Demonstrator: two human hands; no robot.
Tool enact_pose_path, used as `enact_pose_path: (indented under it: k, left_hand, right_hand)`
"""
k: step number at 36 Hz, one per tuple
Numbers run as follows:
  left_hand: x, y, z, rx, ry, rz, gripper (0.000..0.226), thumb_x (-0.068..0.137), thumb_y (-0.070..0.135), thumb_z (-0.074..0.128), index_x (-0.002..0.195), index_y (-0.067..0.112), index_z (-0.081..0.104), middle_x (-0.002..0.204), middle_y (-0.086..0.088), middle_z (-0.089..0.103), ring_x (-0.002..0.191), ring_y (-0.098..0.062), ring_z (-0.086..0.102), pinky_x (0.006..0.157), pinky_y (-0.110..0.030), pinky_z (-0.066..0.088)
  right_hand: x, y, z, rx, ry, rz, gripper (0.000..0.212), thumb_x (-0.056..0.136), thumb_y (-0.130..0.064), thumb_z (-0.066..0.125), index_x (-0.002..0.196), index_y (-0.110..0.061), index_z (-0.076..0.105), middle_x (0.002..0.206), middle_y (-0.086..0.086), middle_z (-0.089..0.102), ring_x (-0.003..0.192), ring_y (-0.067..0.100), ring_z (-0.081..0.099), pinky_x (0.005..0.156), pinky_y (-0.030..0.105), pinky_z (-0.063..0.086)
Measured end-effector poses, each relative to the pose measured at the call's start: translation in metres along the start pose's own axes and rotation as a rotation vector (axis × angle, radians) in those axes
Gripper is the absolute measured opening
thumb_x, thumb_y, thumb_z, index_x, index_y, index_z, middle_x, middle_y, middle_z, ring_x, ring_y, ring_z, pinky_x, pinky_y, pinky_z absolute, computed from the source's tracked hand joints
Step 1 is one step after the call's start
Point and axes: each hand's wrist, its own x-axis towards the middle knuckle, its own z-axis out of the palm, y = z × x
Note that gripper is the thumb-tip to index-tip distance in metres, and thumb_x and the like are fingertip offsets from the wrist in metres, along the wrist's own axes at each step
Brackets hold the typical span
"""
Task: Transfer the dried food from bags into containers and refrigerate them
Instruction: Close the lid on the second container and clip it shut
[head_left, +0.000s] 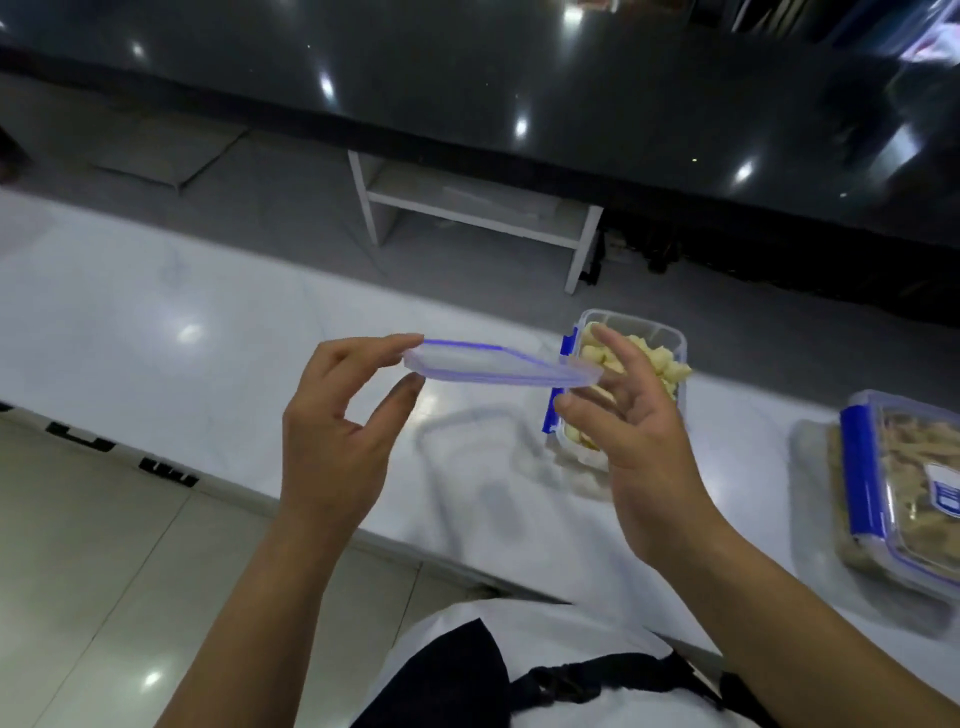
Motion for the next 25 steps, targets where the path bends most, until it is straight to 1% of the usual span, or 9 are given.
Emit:
enact_pose_path:
  k: [2,6,8,11,15,18,19,22,25]
  left_hand:
    - [0.012,0.006,0.001,-0.011,-0.021,0.058,0.03,0.091,0.019,0.07,0.117,0.034,0.067,0.112,0.005,0.063,0.11,-0.021,0.065,0.094,-0.044,0.055]
    - [0.034,0.022,0.01,-0.103,-0.113,0.101,0.025,0.091,0.025,0.071,0.116,0.026,0.07,0.118,0.005,0.066,0.113,-0.026,0.065,0.095,-0.043,0.056]
    - [0.043,0.032,0.015,-0.241,-0.171,0.062,0.025,0.09,0.024,0.071,0.113,0.031,0.071,0.113,0.008,0.072,0.111,-0.024,0.069,0.094,-0.04,0.057]
    - [0.054,0.046,0.025,-0.419,-0.297,-0.007,0.029,0.09,0.014,0.071,0.116,0.027,0.068,0.11,0.003,0.076,0.104,-0.024,0.072,0.087,-0.034,0.06]
    - [0.06,0.058,0.051,-0.623,-0.348,-0.201,0.026,0.093,0.019,0.067,0.118,0.023,0.065,0.108,-0.004,0.076,0.097,-0.028,0.074,0.074,-0.035,0.062]
    - [0.054,0.063,0.076,-0.712,-0.325,-0.34,0.028,0.087,0.021,0.066,0.115,0.026,0.067,0.107,-0.004,0.076,0.096,-0.027,0.074,0.069,-0.034,0.061]
    - [0.051,0.064,0.085,-0.739,-0.322,-0.379,0.028,0.086,0.021,0.066,0.113,0.027,0.068,0.107,-0.004,0.076,0.095,-0.027,0.075,0.068,-0.034,0.061]
    - [0.042,0.066,0.111,-0.827,-0.335,-0.465,0.025,0.085,0.02,0.07,0.107,0.03,0.072,0.105,-0.004,0.076,0.094,-0.028,0.075,0.065,-0.034,0.061]
    - [0.038,0.065,0.131,-0.859,-0.379,-0.483,0.025,0.089,0.016,0.07,0.111,0.028,0.071,0.106,-0.005,0.076,0.095,-0.028,0.075,0.064,-0.034,0.061]
  right_hand:
    - [0.001,-0.013,-0.007,0.005,0.0,-0.059,0.065,0.075,-0.028,0.075,0.129,-0.057,0.052,0.138,-0.002,0.059,0.127,0.019,0.057,0.101,0.052,0.052]
    - [0.006,-0.035,-0.02,-0.079,0.006,-0.188,0.075,0.078,-0.03,0.076,0.135,-0.063,0.04,0.144,-0.009,0.052,0.131,0.005,0.051,0.101,0.035,0.048]
    - [0.01,-0.042,-0.025,-0.137,0.011,-0.257,0.081,0.078,-0.031,0.077,0.139,-0.063,0.034,0.145,-0.016,0.049,0.131,-0.001,0.048,0.101,0.031,0.044]
    - [0.016,-0.05,-0.035,-0.253,0.006,-0.335,0.09,0.077,-0.038,0.079,0.145,-0.06,0.025,0.147,-0.024,0.045,0.134,0.0,0.045,0.106,0.038,0.041]
    - [0.022,-0.055,-0.046,-0.446,-0.063,-0.332,0.108,0.068,-0.052,0.083,0.148,-0.062,0.012,0.153,-0.031,0.029,0.137,-0.003,0.039,0.099,0.024,0.046]
    - [0.022,-0.047,-0.049,-0.654,-0.071,-0.248,0.122,0.056,-0.068,0.082,0.149,-0.063,0.003,0.164,-0.023,0.002,0.15,0.016,0.021,0.11,0.052,0.041]
    - [0.022,-0.044,-0.05,-0.699,-0.053,-0.211,0.125,0.053,-0.072,0.081,0.148,-0.064,0.001,0.164,-0.023,-0.003,0.152,0.02,0.017,0.111,0.057,0.039]
    - [0.022,-0.033,-0.056,-0.792,0.041,-0.152,0.13,0.047,-0.079,0.077,0.147,-0.065,-0.005,0.164,-0.021,-0.01,0.151,0.024,0.019,0.112,0.054,0.039]
    - [0.023,-0.025,-0.065,-0.838,0.121,-0.148,0.132,0.046,-0.081,0.074,0.15,-0.058,-0.005,0.164,-0.013,-0.005,0.148,0.025,0.022,0.109,0.052,0.043]
